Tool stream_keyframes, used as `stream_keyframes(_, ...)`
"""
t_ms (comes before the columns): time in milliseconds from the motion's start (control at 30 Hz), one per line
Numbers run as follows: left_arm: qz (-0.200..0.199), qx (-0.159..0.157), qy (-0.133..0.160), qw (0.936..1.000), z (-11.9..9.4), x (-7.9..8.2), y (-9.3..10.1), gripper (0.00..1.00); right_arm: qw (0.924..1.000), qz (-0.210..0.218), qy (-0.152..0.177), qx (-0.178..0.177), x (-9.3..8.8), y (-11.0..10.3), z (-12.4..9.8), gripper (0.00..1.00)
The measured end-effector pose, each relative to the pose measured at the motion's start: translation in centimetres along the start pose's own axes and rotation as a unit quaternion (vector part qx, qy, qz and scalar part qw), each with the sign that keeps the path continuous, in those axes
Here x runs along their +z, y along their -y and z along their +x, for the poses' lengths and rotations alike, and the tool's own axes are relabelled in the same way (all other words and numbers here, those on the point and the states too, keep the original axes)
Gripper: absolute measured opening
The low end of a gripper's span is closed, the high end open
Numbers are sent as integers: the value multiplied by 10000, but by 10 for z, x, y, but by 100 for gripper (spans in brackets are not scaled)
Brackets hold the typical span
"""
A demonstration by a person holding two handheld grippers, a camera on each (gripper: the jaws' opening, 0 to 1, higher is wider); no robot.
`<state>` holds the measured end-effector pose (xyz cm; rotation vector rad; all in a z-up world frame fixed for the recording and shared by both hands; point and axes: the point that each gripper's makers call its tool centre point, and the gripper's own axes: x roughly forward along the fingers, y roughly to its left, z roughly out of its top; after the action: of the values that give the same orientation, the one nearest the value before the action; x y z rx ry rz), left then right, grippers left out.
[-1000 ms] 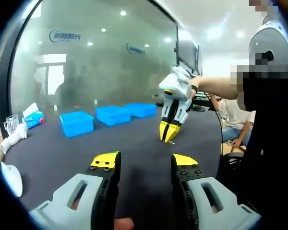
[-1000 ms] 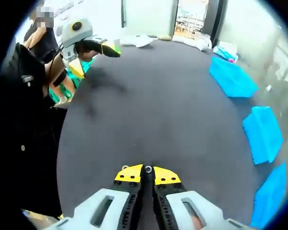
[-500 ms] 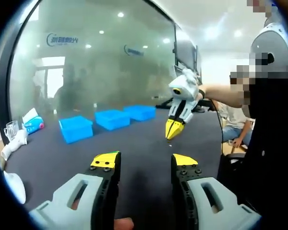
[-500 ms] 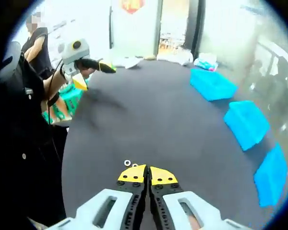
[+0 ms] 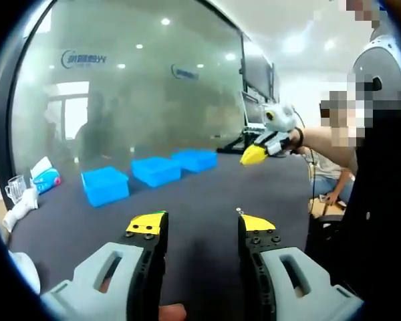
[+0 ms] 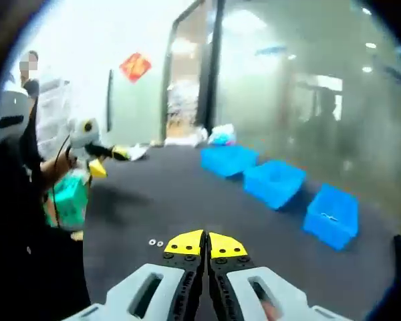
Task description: Sort the screws, nuts, and washers into the corresponding bins
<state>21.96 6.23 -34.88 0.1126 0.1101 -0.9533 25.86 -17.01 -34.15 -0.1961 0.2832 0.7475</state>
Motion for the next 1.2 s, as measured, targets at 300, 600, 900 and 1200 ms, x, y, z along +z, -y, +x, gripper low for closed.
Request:
stream_keyframes(300, -7, -68, 15, 10000, 5, 4, 4, 40, 9978, 202, 489, -394, 4, 6, -19, 0)
stream_keyframes(600, -12, -32, 3, 10000, 2, 2, 1, 40, 9971, 202, 584, -444, 18, 21, -8, 0)
stream_keyframes(900, -59, 16, 15, 10000, -1, -1, -1, 40, 9973, 210, 530, -467, 45, 51, 38, 0)
stream_keyframes(1200, -98, 70, 42, 9999, -4, -3, -3, 40, 9970, 172, 297, -692, 81, 101, 116, 0)
